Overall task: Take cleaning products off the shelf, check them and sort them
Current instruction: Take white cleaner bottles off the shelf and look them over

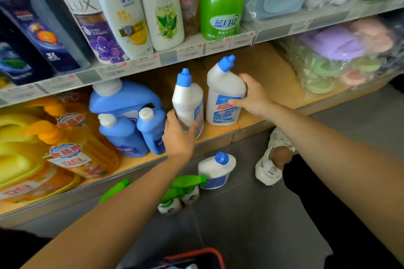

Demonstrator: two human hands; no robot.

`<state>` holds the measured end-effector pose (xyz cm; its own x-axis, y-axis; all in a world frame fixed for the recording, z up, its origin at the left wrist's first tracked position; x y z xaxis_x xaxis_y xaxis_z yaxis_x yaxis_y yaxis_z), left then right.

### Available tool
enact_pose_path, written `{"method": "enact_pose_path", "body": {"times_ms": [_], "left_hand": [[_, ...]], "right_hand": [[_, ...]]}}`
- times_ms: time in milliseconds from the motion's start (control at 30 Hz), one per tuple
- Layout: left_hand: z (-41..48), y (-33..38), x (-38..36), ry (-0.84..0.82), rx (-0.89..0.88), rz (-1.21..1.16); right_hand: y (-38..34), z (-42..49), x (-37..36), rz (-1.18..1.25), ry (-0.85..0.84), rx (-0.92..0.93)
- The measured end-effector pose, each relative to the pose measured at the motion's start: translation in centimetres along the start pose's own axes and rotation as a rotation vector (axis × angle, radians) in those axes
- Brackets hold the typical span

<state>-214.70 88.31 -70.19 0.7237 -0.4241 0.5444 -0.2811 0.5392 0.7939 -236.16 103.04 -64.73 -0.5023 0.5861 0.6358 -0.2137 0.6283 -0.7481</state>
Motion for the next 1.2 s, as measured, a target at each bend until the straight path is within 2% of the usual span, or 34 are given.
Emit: {"method": "enact_pose_path", "body": {"times_ms": [267, 433, 600, 800, 967, 1033, 1100, 1200], "left_hand": [[4.1, -0.8, -3.7, 0.037, 0.018, -0.092], [8.3, -1.1, -6.8, -0.103, 0.035, -0.267], [8.1, -1.3, -8.5, -0.236, 0.046, -0.32], [2.9, -1.9, -5.8, -0.307, -0.038, -0.251], [-1.9, -0.4, -2.9, -0.551, -0.196, -0.152], [-3.7, -0.2, -2.1, -0.697, -0.24, -0.081], [-5.3, -0.4, -1.2, -0.847, -0.278, 0.039], [-7.7, -1.1, -0.4, -1.061, -0.357, 0.314]], "right_hand": [[1.2, 2.2, 0.2, 0.051, -0.031, 0.089], [3.7, 2.7, -0.2, 0.111, 0.007, 0.034], [3.8, 3.3, -1.1, 0.131, 0.045, -0.004], [1.6, 3.2, -2.8, 0.142, 0.085, -0.047], [1.9, 2.3, -3.5, -0.081, 0.148, -0.204], [2.2, 1.1, -4.5, -0.168, 0.061, -0.214], [2.1, -0.5, -5.7, -0.187, -0.099, -0.18], [1.6, -4.8, -9.1, -0.262, -0.562, -0.154]]}}
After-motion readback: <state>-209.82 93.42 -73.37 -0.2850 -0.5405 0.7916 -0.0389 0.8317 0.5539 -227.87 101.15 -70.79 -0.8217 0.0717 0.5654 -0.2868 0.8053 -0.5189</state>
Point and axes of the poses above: each hand's wrist, its own z-axis towards the middle knuckle, its own x-axis out of the back of the hand, y = z × x, the point moved 9 cm from there along z, towards the middle knuckle, and after that the axes turned 14 degrees about -x, right-handed, at the moved point
